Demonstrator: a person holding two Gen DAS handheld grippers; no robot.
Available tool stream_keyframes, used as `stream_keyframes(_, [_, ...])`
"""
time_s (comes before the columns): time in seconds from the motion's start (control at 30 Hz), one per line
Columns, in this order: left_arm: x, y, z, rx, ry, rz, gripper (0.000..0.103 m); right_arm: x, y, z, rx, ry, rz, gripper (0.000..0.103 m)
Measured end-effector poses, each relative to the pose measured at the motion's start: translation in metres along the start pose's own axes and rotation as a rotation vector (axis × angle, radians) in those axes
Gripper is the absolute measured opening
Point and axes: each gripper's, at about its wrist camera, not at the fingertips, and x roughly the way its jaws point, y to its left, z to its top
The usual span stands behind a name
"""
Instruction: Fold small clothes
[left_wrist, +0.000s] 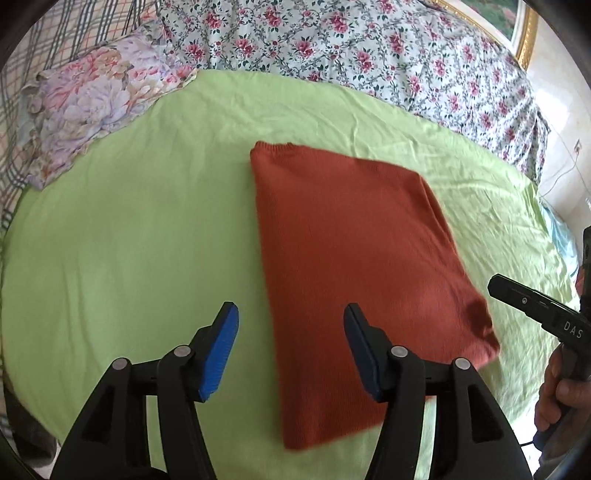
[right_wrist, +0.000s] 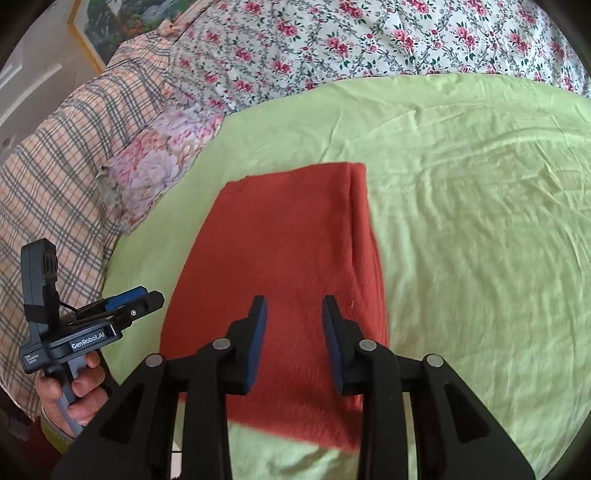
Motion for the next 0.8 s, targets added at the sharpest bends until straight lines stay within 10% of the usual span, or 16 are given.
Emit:
stream_keyframes(0.2, [-0.014,-0.003,-0.032,0.03,0.03,0.024,0.07,-0.01,0.002,-0.031,-0.014,0.043,-0.017,0.033])
stream_keyframes(0.53, [-0.03,-0.013,-0.077,0.124,0.076,0.089,0.081,-0.029,0.018,-0.073,-0.095,0.08,-0.049,0.071])
stream_keyframes(0.8, [-0.038,-0.016,-0.089,0.157,0.073,0.14,0.083,-0.031,0.023,-0.085,-0.13,0.09,-0.076,0.081])
